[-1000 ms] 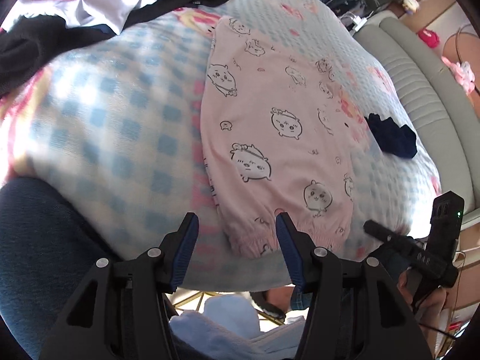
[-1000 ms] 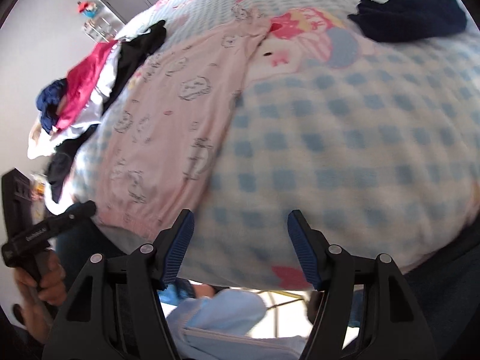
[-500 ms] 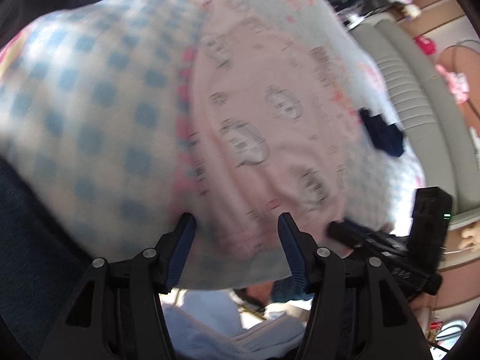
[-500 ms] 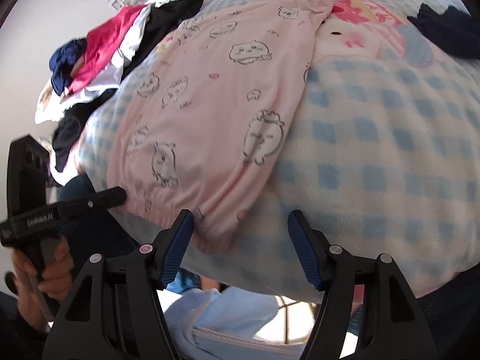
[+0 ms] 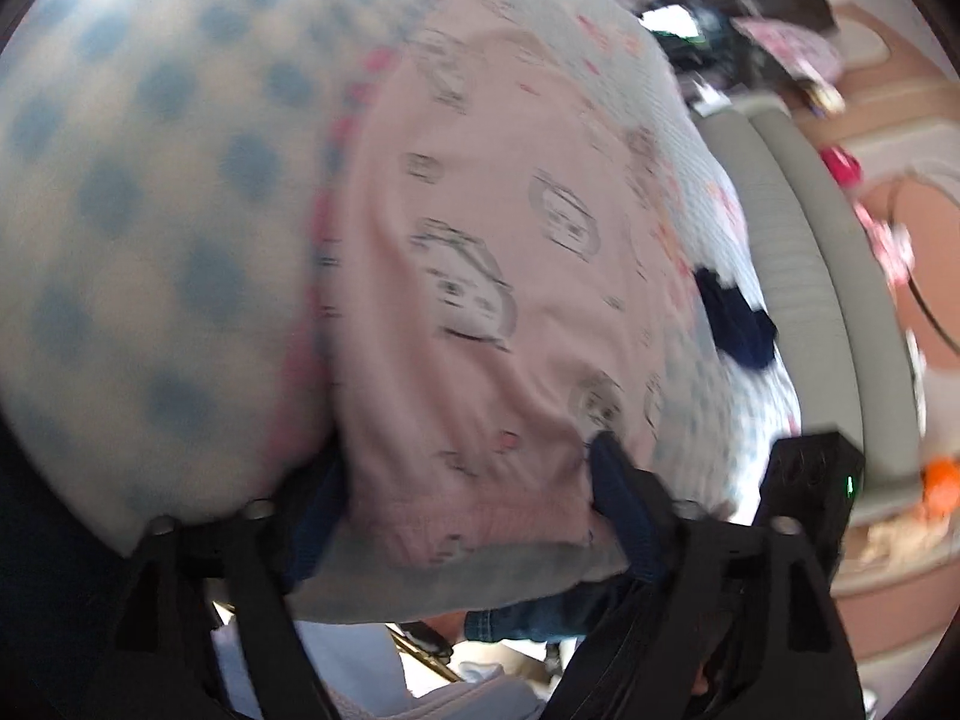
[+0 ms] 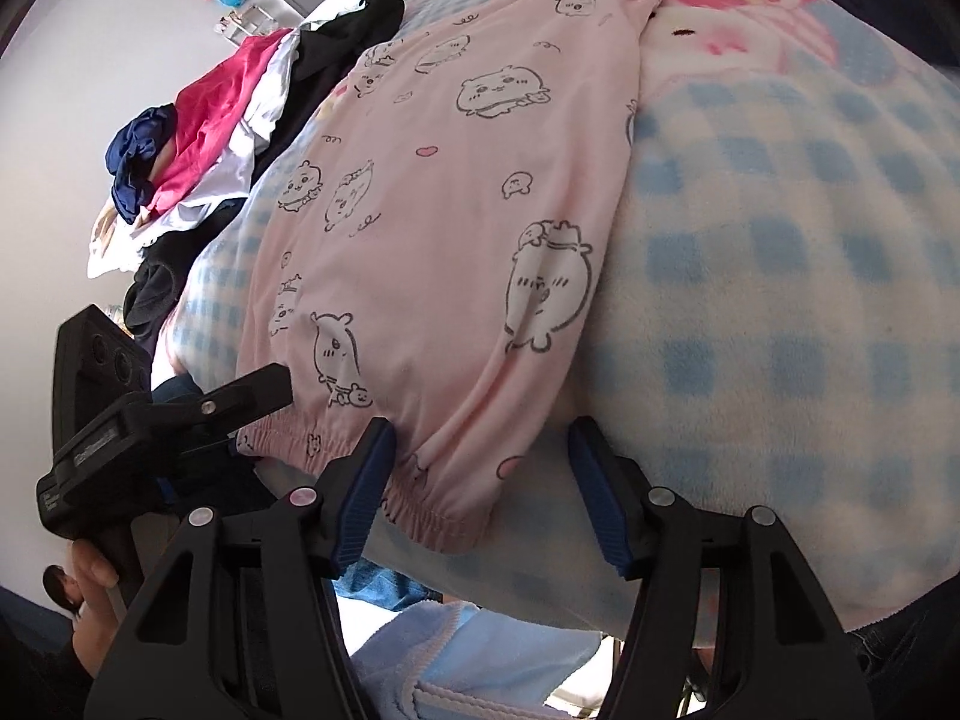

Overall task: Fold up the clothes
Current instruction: 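Grasp the elastic cuffs with the left tool while the right tool grasps them too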

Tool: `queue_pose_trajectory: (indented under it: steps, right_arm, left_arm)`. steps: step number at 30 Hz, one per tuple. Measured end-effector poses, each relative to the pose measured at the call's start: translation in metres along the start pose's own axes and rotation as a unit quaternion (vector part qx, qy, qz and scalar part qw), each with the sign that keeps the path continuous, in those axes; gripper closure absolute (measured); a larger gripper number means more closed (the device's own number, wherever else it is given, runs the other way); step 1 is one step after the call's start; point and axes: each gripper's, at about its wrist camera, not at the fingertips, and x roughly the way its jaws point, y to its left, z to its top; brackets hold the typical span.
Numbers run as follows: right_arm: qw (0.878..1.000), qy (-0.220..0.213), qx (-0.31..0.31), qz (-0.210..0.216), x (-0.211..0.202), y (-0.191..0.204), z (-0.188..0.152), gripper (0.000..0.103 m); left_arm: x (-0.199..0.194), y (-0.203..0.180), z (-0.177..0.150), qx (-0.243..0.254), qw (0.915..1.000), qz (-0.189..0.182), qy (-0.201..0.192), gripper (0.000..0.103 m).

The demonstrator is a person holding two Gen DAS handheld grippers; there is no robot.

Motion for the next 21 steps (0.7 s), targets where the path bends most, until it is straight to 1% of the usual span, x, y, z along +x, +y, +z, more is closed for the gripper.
queue_pose_trajectory:
  steps: [2, 4, 6, 8, 9, 11, 12, 13, 14, 15, 16, 18, 19, 20, 21]
  right_arm:
    - [1.0, 0.004, 0.004, 0.006, 0.002, 0.0, 0.002, 0.032]
    - [1.0, 0.007, 0.006, 0.024, 0.005, 0.001, 0.003, 0.018]
    - [1.0, 0.012, -0.006, 0.027, 0.008, 0.006, 0.003, 0.011]
    - [1.0, 0.012, -0.02, 0.014, 0.011, 0.012, 0.002, 0.008]
    - [1.0, 0.013, -0.026, 0.007, 0.012, 0.016, 0.002, 0.008]
    - [0.999, 0.0, -0.032, -0.012, 0.008, 0.02, -0.002, 0.016]
    - [0.999, -0.007, -0.033, -0.024, 0.005, 0.022, -0.003, 0.027]
    - [0.999, -0.008, -0.03, -0.015, 0.0, 0.021, -0.003, 0.042]
    - [1.0, -0.01, -0.027, -0.006, -0.004, 0.02, -0.003, 0.049]
    - [1.0, -0.011, -0.025, 0.003, -0.009, 0.019, -0.003, 0.061]
    - [1.0, -0.014, -0.023, 0.014, -0.014, 0.017, -0.002, 0.065]
    - [0.999, -0.017, -0.02, 0.031, -0.019, 0.014, 0.0, 0.066]
    - [0.999, -0.018, -0.018, 0.037, -0.02, 0.013, 0.001, 0.065]
    - [0.999, -0.012, -0.01, 0.033, -0.015, 0.011, 0.001, 0.064]
    - [1.0, 0.0, 0.007, 0.022, -0.004, 0.006, 0.001, 0.062]
  left_arm:
    - [0.001, -0.003, 0.0, 0.012, 0.9999, 0.004, 0.004, 0.015]
    - [0.003, -0.006, 0.0, 0.025, 0.9996, 0.008, 0.008, 0.013]
    - [0.004, -0.007, 0.0, 0.035, 0.9992, 0.011, 0.012, 0.013]
    - [0.0, -0.005, -0.001, 0.036, 0.9992, 0.012, 0.011, 0.013]
    - [-0.005, -0.004, -0.002, 0.034, 0.9992, 0.021, -0.001, 0.016]
    - [-0.015, -0.003, -0.004, 0.031, 0.9985, 0.038, -0.025, 0.053]
    - [-0.02, -0.003, -0.005, 0.029, 0.9978, 0.046, -0.037, 0.059]
    - [-0.026, -0.003, -0.006, 0.028, 0.9972, 0.049, -0.05, 0.065]
    - [-0.031, -0.004, -0.007, 0.026, 0.9969, 0.041, -0.063, 0.068]
    - [-0.033, -0.005, -0.007, 0.026, 0.9967, 0.034, -0.069, 0.068]
    - [-0.031, -0.006, -0.007, 0.029, 0.9972, 0.029, -0.062, 0.068]
    - [-0.02, -0.004, -0.006, 0.025, 0.9987, 0.029, -0.034, 0.067]
    - [-0.013, -0.002, -0.005, 0.018, 0.9992, 0.028, -0.02, 0.061]
    - [-0.008, 0.002, -0.003, 0.008, 0.9997, 0.021, -0.012, 0.058]
    - [-0.005, 0.004, -0.002, 0.0, 0.9999, 0.015, -0.006, 0.057]
